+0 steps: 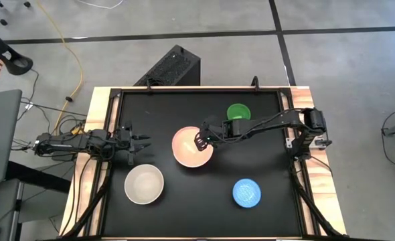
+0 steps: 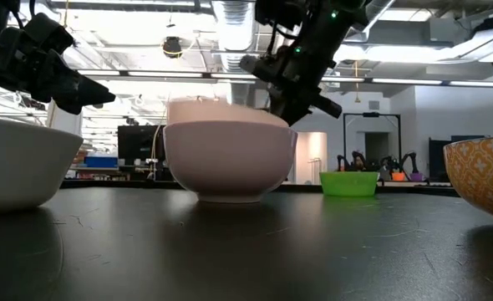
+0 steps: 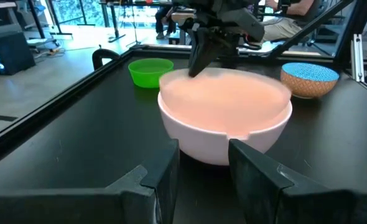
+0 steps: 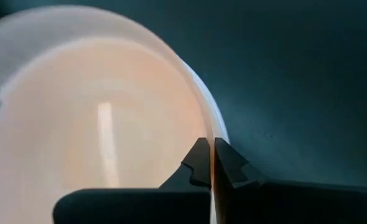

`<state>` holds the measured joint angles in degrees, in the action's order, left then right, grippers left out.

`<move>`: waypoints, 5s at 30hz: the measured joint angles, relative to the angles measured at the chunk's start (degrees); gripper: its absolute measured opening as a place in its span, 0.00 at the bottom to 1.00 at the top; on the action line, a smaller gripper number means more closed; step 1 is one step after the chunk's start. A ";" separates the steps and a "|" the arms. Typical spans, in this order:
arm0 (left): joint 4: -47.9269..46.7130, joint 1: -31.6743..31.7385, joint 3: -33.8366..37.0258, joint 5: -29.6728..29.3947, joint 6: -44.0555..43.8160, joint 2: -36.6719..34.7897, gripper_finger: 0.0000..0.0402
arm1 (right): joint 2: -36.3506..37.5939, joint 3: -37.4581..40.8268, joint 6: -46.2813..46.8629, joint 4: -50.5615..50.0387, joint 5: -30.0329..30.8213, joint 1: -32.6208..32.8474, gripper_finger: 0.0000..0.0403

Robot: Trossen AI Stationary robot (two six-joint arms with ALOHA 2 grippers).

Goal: Nest bowls inside each other
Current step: Stack the pink bowl on the white bowl, then stack the grey bowl on the pink bowl

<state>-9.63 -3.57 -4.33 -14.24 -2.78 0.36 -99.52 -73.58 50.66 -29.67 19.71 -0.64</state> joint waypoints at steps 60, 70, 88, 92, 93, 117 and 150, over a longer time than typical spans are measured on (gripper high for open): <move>0.02 -0.01 0.00 -0.07 0.02 0.00 0.32 | 1.55 -3.85 -4.16 -6.27 -5.95 -1.83 0.55; 0.02 0.01 -0.01 -0.09 0.01 0.00 0.32 | 2.53 -5.16 -3.69 -6.04 3.43 -0.98 0.46; 0.02 0.01 0.01 -0.08 0.02 0.00 0.32 | -1.58 -4.04 2.00 -3.28 23.38 7.26 0.03; 0.02 0.00 -0.01 0.05 0.02 0.00 0.32 | -5.34 -3.89 1.77 -0.51 26.30 7.36 0.01; 0.03 0.01 -0.01 0.03 0.02 0.00 0.32 | -5.90 -3.91 1.61 0.54 26.32 7.30 0.01; 0.02 0.01 -0.01 0.04 0.02 0.00 0.32 | -6.71 -11.23 -27.03 21.26 4.73 9.62 0.01; 0.02 0.00 -0.01 0.01 0.02 0.11 0.32 | -42.43 -58.07 -69.64 -0.31 -18.52 18.50 0.42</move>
<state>-9.61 -3.57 -4.34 -14.23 -2.76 0.47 -141.95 -131.66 -18.99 -29.98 1.19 17.85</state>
